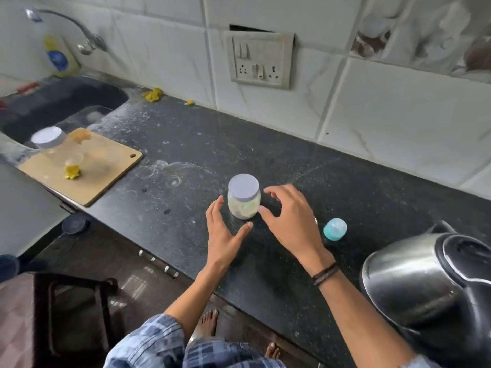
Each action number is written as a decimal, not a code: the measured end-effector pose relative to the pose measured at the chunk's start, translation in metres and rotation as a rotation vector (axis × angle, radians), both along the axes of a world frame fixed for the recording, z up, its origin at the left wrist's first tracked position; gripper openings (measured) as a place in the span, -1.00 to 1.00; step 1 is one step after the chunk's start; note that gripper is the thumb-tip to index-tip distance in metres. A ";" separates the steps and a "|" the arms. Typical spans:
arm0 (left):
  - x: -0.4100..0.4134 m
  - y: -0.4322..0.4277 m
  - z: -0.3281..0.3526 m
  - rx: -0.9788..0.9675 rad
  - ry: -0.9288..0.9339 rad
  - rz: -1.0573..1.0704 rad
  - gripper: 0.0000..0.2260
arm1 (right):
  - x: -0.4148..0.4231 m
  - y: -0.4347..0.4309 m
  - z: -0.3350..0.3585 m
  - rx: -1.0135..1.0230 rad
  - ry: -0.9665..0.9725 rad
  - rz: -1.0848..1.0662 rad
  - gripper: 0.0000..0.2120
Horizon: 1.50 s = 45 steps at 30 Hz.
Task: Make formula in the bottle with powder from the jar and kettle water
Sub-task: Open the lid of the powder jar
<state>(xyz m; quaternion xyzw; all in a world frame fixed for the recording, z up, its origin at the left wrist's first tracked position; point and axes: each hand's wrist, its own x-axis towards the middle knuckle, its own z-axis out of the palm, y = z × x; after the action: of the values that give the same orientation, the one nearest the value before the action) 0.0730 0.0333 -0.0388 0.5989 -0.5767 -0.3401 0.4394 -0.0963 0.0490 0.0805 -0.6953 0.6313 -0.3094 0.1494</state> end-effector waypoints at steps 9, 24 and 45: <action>0.023 -0.061 0.005 0.096 -0.008 -0.187 0.02 | 0.046 -0.083 -0.004 0.352 0.286 -0.019 -0.18; 0.024 -0.084 -0.005 -0.041 -0.030 -0.298 -0.27 | 0.055 -0.096 -0.008 0.380 0.374 -0.006 -0.30; 0.022 -0.087 -0.009 -0.072 -0.127 -0.239 -0.20 | 0.036 -0.127 0.023 0.460 0.623 0.392 -0.39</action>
<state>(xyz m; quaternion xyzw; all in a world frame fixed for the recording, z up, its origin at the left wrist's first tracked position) 0.0952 -0.0537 -0.0475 0.5301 -0.6824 -0.3304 0.3797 -0.0602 -0.0785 0.1040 -0.8110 0.5545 0.0979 0.1588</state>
